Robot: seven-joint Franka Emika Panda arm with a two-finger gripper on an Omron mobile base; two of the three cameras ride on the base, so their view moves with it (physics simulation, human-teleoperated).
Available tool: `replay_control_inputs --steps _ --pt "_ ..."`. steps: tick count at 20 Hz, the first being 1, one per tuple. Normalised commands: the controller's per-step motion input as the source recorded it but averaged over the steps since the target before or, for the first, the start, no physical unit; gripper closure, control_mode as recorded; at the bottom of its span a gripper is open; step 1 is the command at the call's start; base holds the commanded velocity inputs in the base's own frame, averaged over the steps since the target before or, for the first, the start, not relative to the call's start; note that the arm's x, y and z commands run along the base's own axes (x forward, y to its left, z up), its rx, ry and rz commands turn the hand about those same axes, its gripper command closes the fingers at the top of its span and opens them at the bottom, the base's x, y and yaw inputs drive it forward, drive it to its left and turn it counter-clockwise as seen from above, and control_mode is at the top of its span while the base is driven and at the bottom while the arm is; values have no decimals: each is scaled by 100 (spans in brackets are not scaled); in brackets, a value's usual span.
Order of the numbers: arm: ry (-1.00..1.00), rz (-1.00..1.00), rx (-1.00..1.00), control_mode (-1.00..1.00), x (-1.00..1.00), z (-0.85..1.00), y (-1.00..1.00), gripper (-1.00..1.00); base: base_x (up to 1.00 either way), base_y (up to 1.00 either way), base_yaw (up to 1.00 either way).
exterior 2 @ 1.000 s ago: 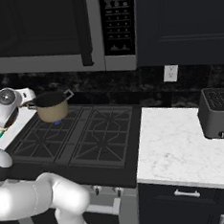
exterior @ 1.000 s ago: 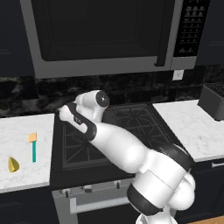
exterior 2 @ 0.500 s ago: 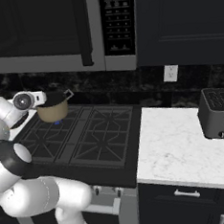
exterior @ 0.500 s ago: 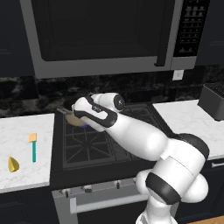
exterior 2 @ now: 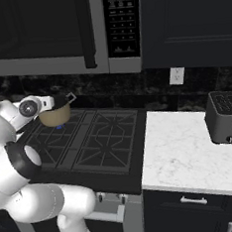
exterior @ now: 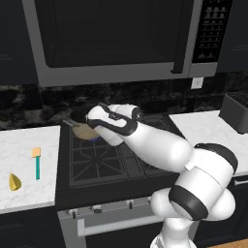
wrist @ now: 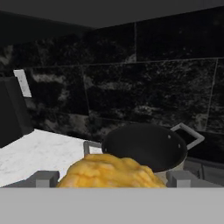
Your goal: Put the squash and lemon wedge in the pot. Retrieve the spatula and lightly stir the vegetables in the pot.
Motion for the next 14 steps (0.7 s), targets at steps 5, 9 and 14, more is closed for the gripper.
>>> replay_control_inputs --steps 5,9,14 --pt "0 -15 0 -100 0 15 -10 100 0 0 0" --pt "0 -8 0 -100 0 16 -12 100 0 0 0" --pt "0 -6 0 -100 0 17 -6 100 0 0 0"
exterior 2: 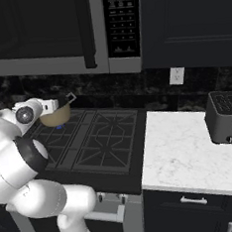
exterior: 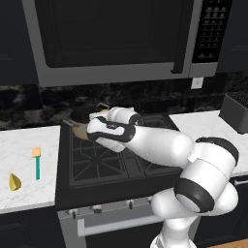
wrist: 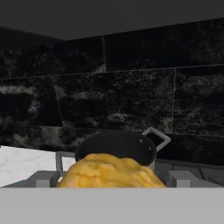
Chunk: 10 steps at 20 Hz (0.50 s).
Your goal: Put the squash and lemon wedge in the pot. Retrieve the spatula and lightly stir the vegetables in the pot.
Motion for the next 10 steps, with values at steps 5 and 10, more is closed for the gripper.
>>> replay_control_inputs --steps 5,10 --pt "0 -1 1 -100 0 21 -16 100 0 0 0" --pt "0 0 0 -100 0 17 -14 100 0 0 0"
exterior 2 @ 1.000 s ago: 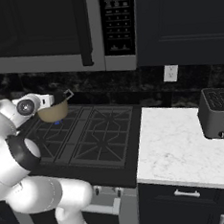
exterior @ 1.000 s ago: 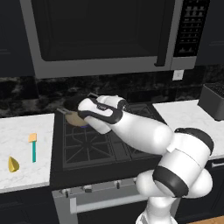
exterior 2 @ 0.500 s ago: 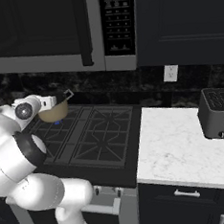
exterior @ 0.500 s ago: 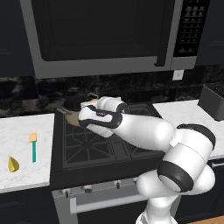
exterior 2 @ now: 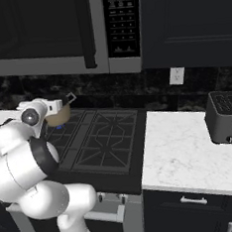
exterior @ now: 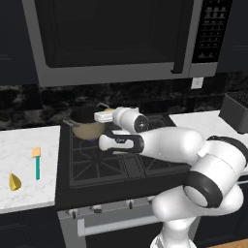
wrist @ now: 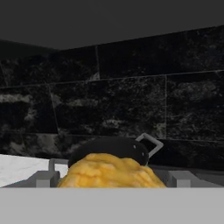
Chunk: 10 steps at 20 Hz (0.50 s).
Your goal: Put the squash and lemon wedge in the pot. Retrieve the spatula and lightly stir the vegetables in the pot.
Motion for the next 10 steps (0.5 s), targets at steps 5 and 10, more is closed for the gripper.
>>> replay_control_inputs --steps 5,10 --pt "0 0 0 -100 0 10 -7 100 0 0 0" --pt "0 0 0 -100 0 7 -1 100 0 0 0"
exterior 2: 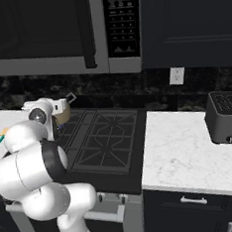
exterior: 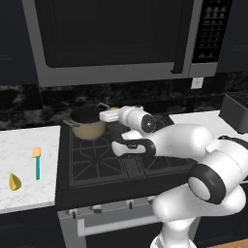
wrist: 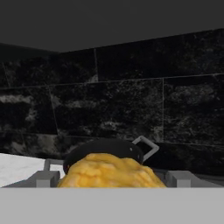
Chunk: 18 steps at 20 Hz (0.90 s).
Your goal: Put the squash and lemon wedge in the pot. Retrieve the spatula and lightly stir the vegetables in the pot.
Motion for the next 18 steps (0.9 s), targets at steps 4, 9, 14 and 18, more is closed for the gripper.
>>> replay_control_inputs --steps 4,9,14,18 --pt "1 0 0 -100 3 0 0 100 0 0 0" --pt "6 0 0 -100 18 4 15 100 0 0 0" --pt "10 0 0 -100 16 6 25 100 0 0 0" --pt "13 0 0 -100 23 0 15 100 0 0 0"
